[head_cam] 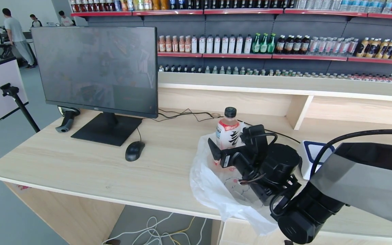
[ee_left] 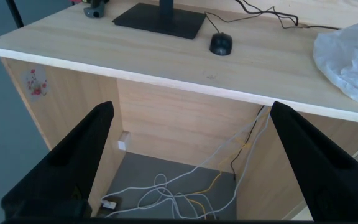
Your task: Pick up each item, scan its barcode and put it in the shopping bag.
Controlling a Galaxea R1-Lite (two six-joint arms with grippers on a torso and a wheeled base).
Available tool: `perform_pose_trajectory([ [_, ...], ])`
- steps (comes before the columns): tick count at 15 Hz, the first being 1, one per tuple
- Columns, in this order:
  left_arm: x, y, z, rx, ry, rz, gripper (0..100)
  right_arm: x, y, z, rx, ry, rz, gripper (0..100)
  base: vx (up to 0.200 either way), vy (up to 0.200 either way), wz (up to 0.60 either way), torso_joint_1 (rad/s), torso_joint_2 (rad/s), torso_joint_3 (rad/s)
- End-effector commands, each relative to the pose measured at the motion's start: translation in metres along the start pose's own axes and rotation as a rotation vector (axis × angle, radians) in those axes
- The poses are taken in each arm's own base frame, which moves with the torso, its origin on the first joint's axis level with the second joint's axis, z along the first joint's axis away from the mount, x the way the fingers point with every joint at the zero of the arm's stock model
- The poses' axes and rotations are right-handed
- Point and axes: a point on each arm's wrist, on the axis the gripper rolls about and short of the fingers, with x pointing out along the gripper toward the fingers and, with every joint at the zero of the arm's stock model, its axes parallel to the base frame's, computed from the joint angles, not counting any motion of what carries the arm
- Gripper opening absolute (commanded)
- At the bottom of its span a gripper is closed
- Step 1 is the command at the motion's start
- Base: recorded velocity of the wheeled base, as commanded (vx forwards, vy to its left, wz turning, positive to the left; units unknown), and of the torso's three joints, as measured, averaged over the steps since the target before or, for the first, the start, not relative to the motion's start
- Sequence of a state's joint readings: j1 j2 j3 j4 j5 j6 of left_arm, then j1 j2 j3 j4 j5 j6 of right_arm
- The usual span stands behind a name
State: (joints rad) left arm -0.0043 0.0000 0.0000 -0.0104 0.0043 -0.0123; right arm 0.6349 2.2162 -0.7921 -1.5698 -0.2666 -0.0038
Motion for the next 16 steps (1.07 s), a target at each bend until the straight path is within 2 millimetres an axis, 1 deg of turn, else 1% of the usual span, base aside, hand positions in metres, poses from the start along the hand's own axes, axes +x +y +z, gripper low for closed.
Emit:
perform_pose_trajectory([
  [1,0.0,0.0,0.0,0.0,0.0,0.0,100,-0.004,-0.001,0.018,0.01,-0.038,0.001,100,0.0,0.0,0.0,0.0,0.0,0.0],
  [2,0.0,0.0,0.0,0.0,0.0,0.0,100,-0.005,-0.001,0.021,0.012,-0.047,0.001,100,0.0,0.0,0.0,0.0,0.0,0.0],
  [4,0.0,0.0,0.0,0.002,0.0,0.0,100,-0.01,-0.002,0.036,0.021,-0.078,0.001,100,0.0,0.0,0.0,0.0,0.0,0.0],
  [6,0.0,0.0,0.0,0.009,0.001,0.0,100,-0.018,-0.004,0.046,0.023,-0.087,0.001,100,0.0,0.0,0.0,0.0,0.0,0.0],
  [7,0.0,0.0,0.0,0.009,0.001,0.0,100,-0.018,-0.004,0.046,0.023,-0.087,0.001,100,0.0,0.0,0.0,0.0,0.0,0.0],
  [8,0.0,0.0,0.0,0.014,0.0,0.0,100,-0.02,-0.006,0.063,0.032,-0.136,-0.003,100,0.0,0.0,0.0,0.0,0.0,0.0],
  [9,0.0,0.0,0.0,0.014,0.001,0.0,100,-0.018,-0.009,0.078,0.04,-0.187,-0.011,100,0.0,0.0,0.0,0.0,0.0,0.0],
  [10,0.0,0.0,0.0,0.014,0.0,0.0,100,-0.017,-0.014,0.088,0.045,-0.22,-0.026,100,0.0,0.0,0.0,0.0,0.0,0.0],
  [12,0.0,0.0,0.0,0.012,0.003,0.0,100,-0.025,-0.016,0.102,0.053,-0.252,-0.027,100,0.0,0.0,0.0,0.0,0.0,0.0],
  [13,0.0,0.0,0.0,0.012,0.004,0.0,100,-0.028,-0.017,0.107,0.056,-0.264,-0.027,100,0.0,0.0,0.0,0.0,0.0,0.0],
  [14,0.0,0.0,0.0,0.011,0.006,0.0,100,-0.035,-0.019,0.113,0.057,-0.272,-0.031,100,0.0,0.0,0.0,0.0,0.0,0.0],
  [16,0.0,0.0,-0.001,0.006,0.007,0.0,100,-0.041,-0.021,0.116,0.063,-0.27,-0.03,100,0.0,0.0,0.0,0.0,0.0,0.0],
])
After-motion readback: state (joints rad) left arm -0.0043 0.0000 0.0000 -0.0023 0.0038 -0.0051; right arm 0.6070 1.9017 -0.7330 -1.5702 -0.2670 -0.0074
